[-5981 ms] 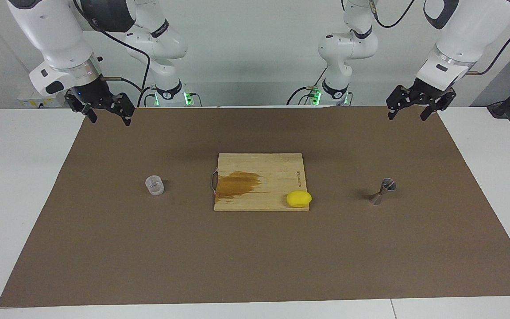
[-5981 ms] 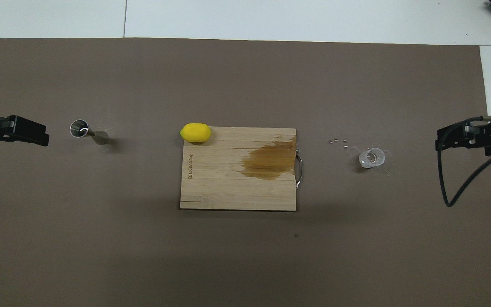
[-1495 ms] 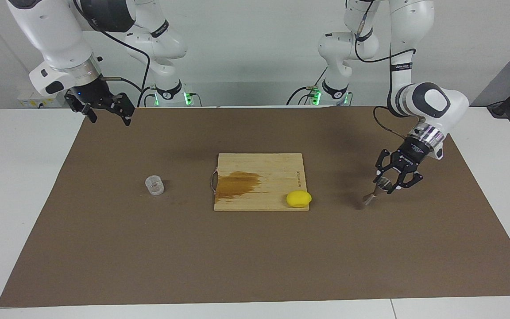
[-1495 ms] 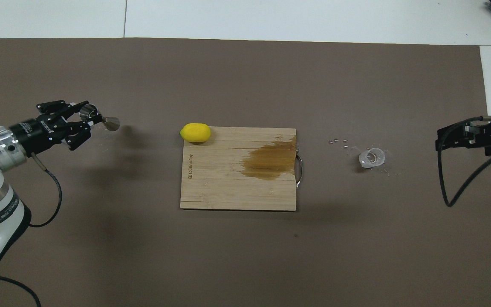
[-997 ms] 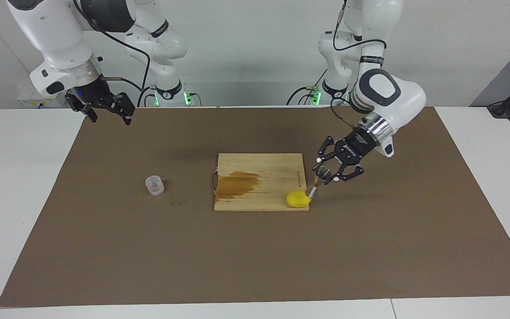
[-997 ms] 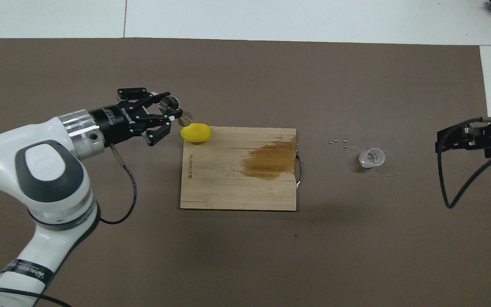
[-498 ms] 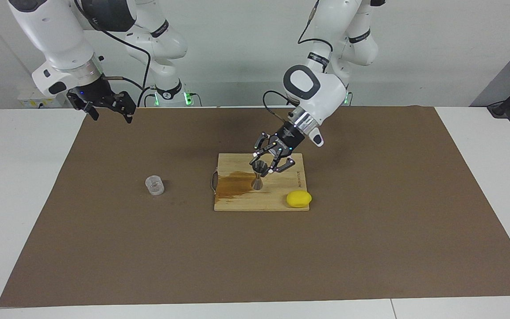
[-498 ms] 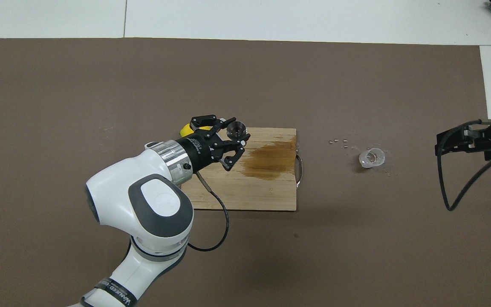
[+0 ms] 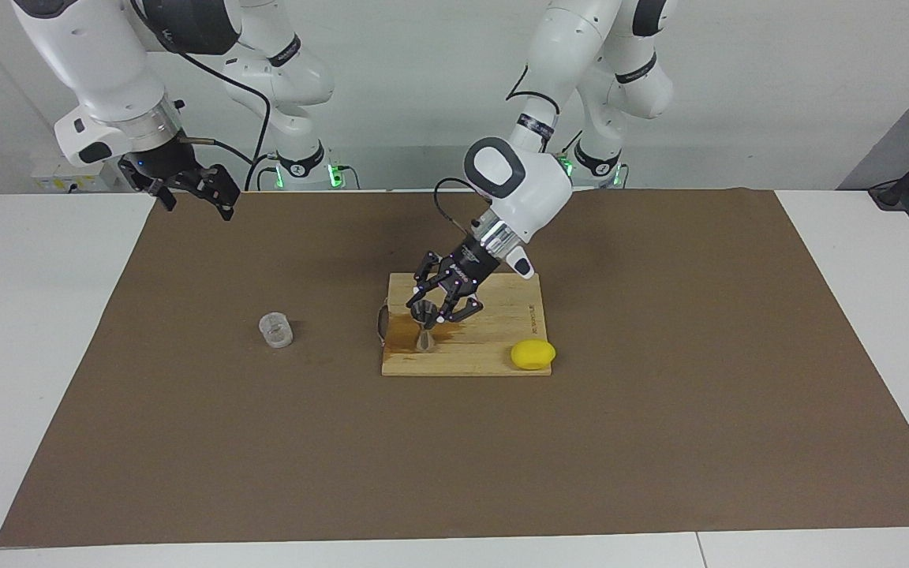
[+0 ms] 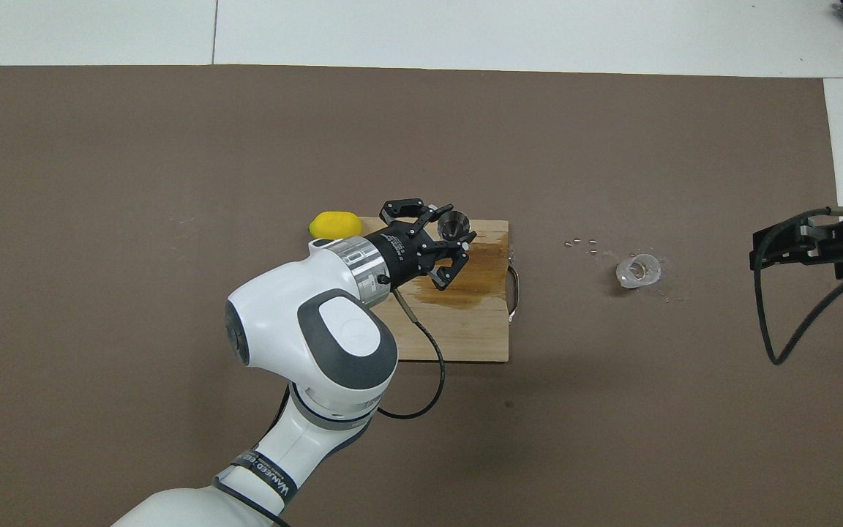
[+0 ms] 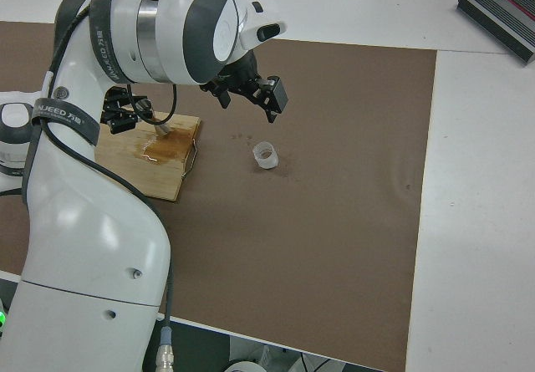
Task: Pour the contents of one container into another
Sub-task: 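Set the metal cup on the board while the right gripper reaches out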
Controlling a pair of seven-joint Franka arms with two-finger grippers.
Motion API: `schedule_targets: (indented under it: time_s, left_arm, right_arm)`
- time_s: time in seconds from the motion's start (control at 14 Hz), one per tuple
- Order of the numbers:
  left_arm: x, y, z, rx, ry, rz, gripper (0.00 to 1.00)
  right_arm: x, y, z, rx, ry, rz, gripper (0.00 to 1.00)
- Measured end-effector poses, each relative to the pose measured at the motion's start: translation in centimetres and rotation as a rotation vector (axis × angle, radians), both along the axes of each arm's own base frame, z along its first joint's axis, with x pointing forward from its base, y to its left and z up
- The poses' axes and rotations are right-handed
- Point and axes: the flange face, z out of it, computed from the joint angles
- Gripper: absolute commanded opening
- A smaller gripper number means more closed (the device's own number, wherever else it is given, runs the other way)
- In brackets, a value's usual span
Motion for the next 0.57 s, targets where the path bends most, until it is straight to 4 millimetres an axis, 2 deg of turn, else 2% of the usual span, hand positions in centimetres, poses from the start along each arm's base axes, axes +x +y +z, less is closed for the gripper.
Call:
schedule_targets:
  time_s: [0.21,0.57]
  left_arm:
    - [-0.3,-0.4,-0.4,0.008,0.002,-0.004,0.00]
    - [-0.3,-0.3,-0.7,0.014,0.004,0.000,0.00]
  right_arm:
    - [0.5,0.0,-1.0,-0.015,0.000,-0.173,1.00]
    - [1.9,0.2,-3.8,0.018,0.035,-0.470,1.00]
